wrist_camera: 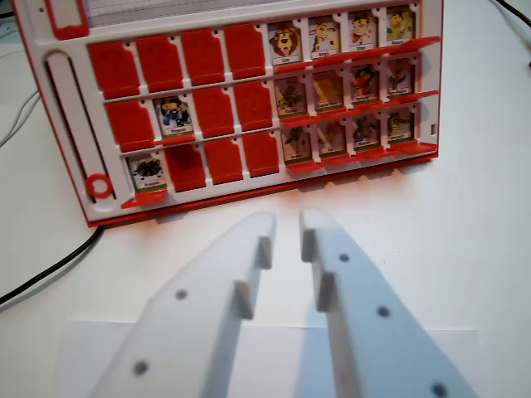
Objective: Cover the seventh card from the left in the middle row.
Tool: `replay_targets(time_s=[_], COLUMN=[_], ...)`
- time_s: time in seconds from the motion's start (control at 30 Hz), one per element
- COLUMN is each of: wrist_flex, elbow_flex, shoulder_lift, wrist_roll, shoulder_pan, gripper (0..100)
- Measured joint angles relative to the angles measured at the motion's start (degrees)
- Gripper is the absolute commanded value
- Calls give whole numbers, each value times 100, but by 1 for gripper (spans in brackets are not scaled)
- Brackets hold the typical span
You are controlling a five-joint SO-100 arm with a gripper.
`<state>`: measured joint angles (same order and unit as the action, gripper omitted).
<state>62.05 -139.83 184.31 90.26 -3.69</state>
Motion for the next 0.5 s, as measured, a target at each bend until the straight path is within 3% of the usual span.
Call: replay_targets(time_s=[0.07,0.5], wrist_flex=[-211,-1890], elbow_flex=[0,0], shoulder_lift=[-264,-2435], wrist_roll=[-18,-26], shoulder_pan=[53,1230], gripper=[3,3])
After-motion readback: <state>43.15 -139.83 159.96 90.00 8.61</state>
